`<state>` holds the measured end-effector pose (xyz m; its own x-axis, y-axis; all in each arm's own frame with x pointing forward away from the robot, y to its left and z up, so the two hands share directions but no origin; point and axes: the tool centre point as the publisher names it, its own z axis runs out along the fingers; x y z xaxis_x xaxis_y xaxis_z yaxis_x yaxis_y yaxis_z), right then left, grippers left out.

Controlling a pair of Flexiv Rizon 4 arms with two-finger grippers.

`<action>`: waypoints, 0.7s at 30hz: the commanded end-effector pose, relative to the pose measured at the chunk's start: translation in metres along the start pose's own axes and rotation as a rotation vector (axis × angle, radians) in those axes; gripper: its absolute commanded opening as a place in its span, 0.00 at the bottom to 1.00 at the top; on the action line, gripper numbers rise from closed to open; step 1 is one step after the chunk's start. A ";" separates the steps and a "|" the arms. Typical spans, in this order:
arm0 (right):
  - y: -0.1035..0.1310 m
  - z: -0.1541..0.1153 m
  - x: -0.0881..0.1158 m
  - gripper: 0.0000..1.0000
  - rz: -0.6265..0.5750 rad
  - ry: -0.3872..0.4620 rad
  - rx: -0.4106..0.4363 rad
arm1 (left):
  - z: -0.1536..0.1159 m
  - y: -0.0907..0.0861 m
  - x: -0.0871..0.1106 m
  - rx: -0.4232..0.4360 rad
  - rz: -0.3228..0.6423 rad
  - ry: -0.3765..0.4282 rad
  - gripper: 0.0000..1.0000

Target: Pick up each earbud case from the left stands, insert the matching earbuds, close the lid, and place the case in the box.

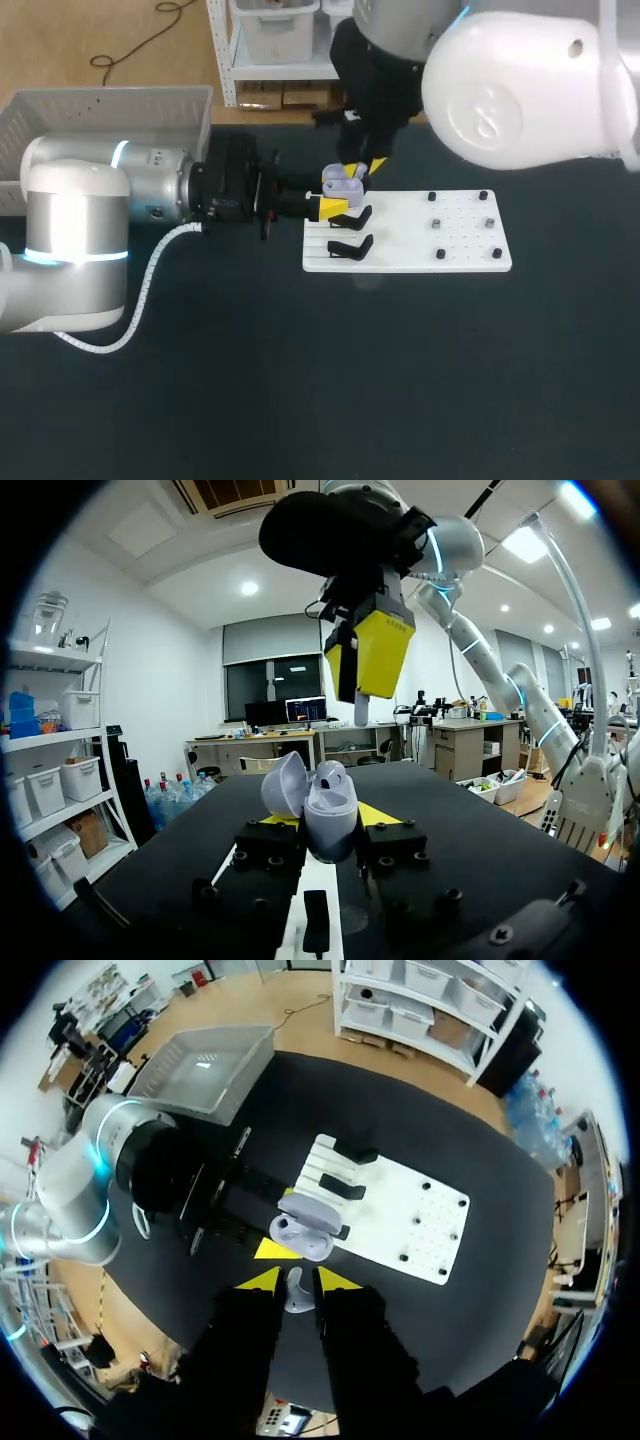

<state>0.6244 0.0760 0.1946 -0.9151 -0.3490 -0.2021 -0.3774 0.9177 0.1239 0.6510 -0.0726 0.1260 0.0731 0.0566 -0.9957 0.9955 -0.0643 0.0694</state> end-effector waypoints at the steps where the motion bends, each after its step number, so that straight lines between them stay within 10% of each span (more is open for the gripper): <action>1: 0.005 0.002 -0.004 0.00 -0.027 0.014 0.018 | 0.000 -0.002 0.001 -0.005 0.003 -0.001 0.00; 21: 0.009 0.018 -0.019 0.00 -0.042 0.095 0.042 | 0.000 -0.002 0.001 -0.005 0.003 -0.001 0.00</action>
<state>0.6348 0.0900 0.1817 -0.9060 -0.4021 -0.1325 -0.4141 0.9067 0.0798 0.6510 -0.0726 0.1260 0.0730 0.0566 -0.9957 0.9955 -0.0643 0.0694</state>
